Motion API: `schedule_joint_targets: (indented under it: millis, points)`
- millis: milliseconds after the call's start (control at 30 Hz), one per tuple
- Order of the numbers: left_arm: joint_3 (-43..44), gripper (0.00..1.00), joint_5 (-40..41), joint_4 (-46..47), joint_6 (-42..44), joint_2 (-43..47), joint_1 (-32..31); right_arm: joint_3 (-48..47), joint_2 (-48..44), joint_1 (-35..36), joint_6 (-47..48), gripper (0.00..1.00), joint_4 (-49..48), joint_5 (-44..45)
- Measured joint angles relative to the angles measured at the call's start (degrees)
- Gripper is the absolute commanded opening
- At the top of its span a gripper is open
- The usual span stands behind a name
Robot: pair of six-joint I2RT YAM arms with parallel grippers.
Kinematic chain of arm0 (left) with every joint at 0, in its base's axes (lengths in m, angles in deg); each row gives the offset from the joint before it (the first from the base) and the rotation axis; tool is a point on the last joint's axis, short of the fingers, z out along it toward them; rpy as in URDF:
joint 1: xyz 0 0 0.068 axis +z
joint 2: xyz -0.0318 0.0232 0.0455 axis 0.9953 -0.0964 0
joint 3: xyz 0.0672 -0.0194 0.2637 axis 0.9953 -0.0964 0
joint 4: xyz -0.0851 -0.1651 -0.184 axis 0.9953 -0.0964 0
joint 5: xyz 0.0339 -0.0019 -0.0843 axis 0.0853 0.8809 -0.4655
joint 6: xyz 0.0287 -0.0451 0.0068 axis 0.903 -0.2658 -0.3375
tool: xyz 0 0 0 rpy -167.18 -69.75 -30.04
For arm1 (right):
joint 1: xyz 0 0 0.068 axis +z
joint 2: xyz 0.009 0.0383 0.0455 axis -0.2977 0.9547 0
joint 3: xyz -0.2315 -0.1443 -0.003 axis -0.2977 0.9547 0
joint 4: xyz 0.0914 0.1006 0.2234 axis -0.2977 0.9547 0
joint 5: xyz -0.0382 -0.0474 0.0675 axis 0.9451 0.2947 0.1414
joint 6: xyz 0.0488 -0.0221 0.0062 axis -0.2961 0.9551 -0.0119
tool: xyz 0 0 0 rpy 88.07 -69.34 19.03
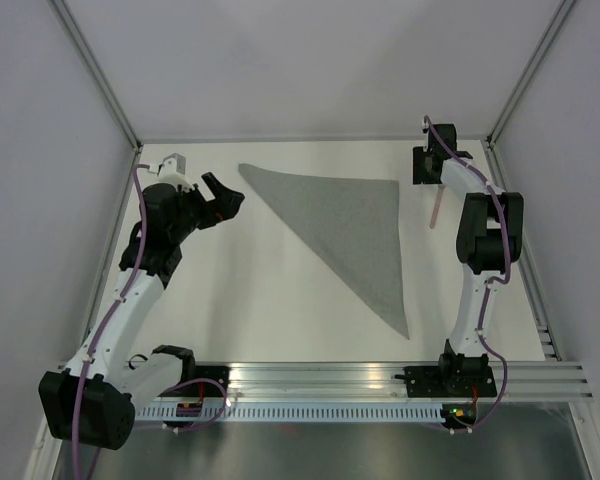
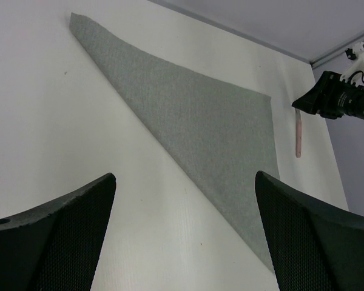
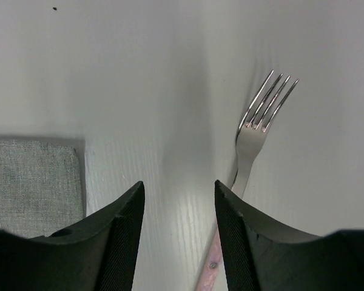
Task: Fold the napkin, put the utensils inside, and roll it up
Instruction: Grab a utensil with the right arm
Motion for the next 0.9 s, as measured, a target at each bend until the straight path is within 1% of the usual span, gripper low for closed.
schedule_joint_targets:
  millis: [133, 300, 400, 700, 900]
  points:
    - [-0.9, 1.00, -0.3, 1.7, 0.0, 0.0, 0.0, 1.0, 0.3, -0.2, -3.4, 0.53, 0.4, 0.3]
    - [-1.8, 1.00, -1.1, 2.6, 0.0, -0.2, 0.0, 8.3, -1.2, -2.4, -7.1, 0.55, -2.3, 0.7]
    - [-2.0, 1.00, -1.4, 3.2, 0.0, -0.4, 0.0, 11.1, -3.0, -3.6, -7.9, 0.55, -2.3, 1.6]
    - [-3.1, 1.00, -1.7, 4.2, 0.0, -0.5, 0.0, 12.5, -4.0, -4.7, -8.5, 0.57, -2.8, 1.3]
    - [-3.2, 1.00, -2.6, 4.8, -0.1, -0.8, 0.0, 16.0, -8.0, -5.5, -8.5, 0.58, -2.8, 1.3]
